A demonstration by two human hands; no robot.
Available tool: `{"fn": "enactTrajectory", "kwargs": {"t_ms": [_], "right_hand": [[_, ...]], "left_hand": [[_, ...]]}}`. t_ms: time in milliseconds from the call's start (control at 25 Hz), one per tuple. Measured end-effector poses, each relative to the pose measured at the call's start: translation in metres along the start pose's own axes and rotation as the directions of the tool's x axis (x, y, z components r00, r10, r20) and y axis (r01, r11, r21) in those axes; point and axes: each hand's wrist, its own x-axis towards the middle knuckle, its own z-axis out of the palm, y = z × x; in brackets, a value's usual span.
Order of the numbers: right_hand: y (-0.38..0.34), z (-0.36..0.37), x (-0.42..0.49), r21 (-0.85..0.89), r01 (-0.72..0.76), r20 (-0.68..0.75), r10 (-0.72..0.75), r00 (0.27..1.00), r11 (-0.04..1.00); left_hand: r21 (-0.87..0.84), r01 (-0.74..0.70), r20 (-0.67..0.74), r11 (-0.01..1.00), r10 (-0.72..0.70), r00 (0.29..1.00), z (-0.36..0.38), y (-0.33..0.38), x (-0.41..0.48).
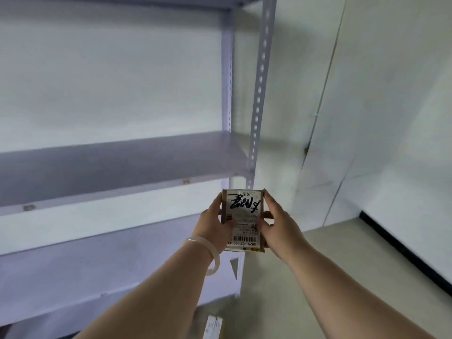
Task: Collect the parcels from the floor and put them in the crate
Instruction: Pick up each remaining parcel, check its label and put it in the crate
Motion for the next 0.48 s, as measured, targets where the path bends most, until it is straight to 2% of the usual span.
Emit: {"fn": "enactTrajectory", "kwargs": {"t_ms": [200,480], "right_hand": [[-0.107,-0.012,-0.002,0.038,0.187,0.081,-0.190,0.979,0.982],[-0.216,0.049,-0.036,0.056,0.325,0.133,-0.330,0.935,0.944]], "left_hand": [[0.042,-0.085,-0.188,0.996,0.091,0.978,-0.083,0.064,-0.025],[0.073,-0.131,-0.348,0.989,0.148,0.926,-0.201,0.071,-0.077]]}}
